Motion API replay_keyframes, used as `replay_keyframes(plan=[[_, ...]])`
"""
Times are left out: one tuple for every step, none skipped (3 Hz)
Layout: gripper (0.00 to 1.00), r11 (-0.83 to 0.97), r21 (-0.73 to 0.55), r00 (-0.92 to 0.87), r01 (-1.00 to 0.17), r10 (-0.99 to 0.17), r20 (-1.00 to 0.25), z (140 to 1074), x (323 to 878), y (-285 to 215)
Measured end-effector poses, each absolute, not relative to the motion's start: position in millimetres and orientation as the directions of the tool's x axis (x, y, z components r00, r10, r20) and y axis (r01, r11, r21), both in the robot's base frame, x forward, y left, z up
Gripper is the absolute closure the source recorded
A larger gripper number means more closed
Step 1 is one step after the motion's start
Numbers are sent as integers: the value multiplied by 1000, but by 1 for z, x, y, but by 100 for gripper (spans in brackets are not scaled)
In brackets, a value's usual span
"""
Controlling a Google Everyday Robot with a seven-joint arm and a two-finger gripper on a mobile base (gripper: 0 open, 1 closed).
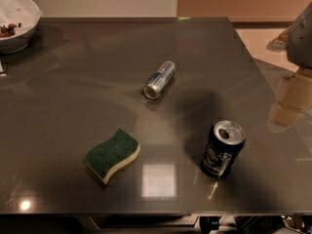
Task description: Pick redbull can
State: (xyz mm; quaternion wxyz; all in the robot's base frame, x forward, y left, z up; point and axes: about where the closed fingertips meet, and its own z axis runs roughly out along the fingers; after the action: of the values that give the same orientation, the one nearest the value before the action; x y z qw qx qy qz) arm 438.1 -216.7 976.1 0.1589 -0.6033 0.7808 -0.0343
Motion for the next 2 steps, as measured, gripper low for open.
replay_keyframes(plan=[[0,270,-245,-222,-931,-953,-207,976,438,-217],[0,222,-259,-172,-940,-964,-203,979,458,-212]])
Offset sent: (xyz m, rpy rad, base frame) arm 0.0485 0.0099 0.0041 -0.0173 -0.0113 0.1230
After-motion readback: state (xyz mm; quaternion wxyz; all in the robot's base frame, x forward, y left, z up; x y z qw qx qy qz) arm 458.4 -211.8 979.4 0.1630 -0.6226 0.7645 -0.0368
